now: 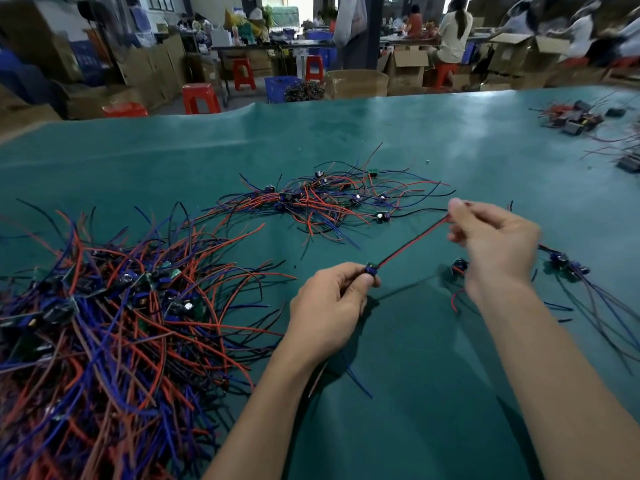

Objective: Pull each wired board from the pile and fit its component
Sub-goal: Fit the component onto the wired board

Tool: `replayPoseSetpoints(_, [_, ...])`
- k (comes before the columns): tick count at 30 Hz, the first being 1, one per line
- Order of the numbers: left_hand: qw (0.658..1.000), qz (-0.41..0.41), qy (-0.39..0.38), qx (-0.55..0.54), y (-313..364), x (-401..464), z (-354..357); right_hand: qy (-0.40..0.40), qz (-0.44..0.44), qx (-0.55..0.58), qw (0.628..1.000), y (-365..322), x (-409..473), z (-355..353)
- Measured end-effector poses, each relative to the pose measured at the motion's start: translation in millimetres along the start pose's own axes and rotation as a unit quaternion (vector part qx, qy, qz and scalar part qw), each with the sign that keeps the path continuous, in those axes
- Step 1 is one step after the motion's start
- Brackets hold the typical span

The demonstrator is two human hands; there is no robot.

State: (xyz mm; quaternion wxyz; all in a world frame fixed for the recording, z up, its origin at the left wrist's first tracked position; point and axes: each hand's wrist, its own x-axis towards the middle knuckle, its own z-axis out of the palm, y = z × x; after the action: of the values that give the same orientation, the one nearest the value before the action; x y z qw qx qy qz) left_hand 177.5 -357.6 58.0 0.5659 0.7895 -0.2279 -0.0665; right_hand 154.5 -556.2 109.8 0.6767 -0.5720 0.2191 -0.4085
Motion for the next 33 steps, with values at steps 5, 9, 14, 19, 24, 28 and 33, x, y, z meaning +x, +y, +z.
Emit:
replayPoseSetpoints(5, [0.995, 0.014, 0.071, -0.072, 1, 2, -2, 0.143, 0.079, 0.126, 0.979, -4, 6, -9])
replayPoseSetpoints(9, [0.992, 0.019, 0.083, -0.091, 4, 2, -2, -0.191, 0.133, -0.036, 0.972, 6, -35, 24])
replayPoseSetpoints(14, [0.993, 0.024, 0.062, -0.094, 5, 1, -2, -0.342, 0.001, -0.138, 0.930, 21, -60, 36])
replayPoseSetpoints(19, [0.996, 0.010, 0.063, -0.059, 6, 0, -2, -0.318, -0.035, -0.110, 0.941, 11, -52, 31])
replayPoseSetpoints(24, [0.998, 0.015, 0.055, -0.020, 13, -4, -3, -0.177, -0.043, 0.003, 0.983, -42, -49, 36])
replayPoseSetpoints(28, [0.997, 0.011, 0.068, 0.047, 12, -4, -3, -0.257, -0.065, 0.106, 0.958, -106, -63, 75])
replayPoseSetpoints(33, [0.995, 0.023, 0.089, 0.040, 14, -6, -3, -0.556, -0.090, -0.144, 0.814, -121, -89, 161])
